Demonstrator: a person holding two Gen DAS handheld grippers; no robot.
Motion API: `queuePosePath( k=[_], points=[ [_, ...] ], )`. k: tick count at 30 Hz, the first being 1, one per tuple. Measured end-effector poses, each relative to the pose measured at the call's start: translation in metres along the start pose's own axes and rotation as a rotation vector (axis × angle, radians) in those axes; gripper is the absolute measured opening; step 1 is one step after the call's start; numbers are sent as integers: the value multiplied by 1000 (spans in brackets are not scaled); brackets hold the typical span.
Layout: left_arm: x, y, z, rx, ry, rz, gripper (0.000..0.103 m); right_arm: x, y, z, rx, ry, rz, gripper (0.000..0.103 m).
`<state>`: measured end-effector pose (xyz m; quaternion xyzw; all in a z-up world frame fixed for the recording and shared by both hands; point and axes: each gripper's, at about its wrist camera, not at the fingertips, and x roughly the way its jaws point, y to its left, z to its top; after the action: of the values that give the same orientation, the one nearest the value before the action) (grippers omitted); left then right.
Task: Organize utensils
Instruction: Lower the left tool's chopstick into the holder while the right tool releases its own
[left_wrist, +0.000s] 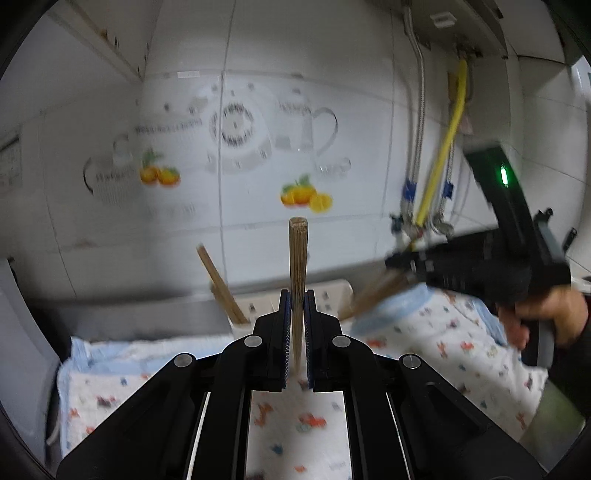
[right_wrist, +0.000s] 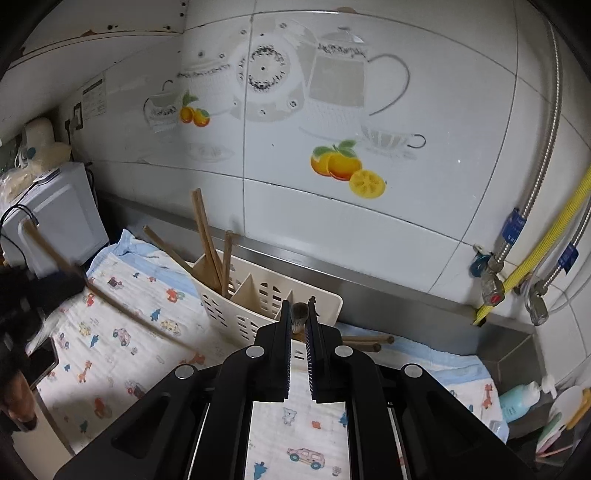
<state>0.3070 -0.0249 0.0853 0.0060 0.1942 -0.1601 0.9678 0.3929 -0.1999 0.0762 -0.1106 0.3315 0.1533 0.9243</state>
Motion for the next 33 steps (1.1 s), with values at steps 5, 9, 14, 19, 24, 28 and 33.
queuePosePath(
  k=[5,9,14,19,24,28,33],
  points=[
    [3,3,29,18,-62,42,6,-1,-5,-1,4,-25,-4,7],
    [10,7,48,9,-97,68,6,-3,-11,0,14,-40,-7,7],
    [24,14,62,1,-126,101,6,-9,-16,-3,25,-61,0,14],
    [41,19,65,-12,-124,124,6,-14,-16,-10,18,-71,-8,22],
    [62,25,60,-28,-98,126,6,-19,-17,-21,30,-86,5,32],
    [80,33,51,-62,-61,126,6,-23,-14,-31,24,-90,11,39],
    [95,42,39,-94,-13,125,6,-24,-10,-42,31,-97,22,47]
  ],
)
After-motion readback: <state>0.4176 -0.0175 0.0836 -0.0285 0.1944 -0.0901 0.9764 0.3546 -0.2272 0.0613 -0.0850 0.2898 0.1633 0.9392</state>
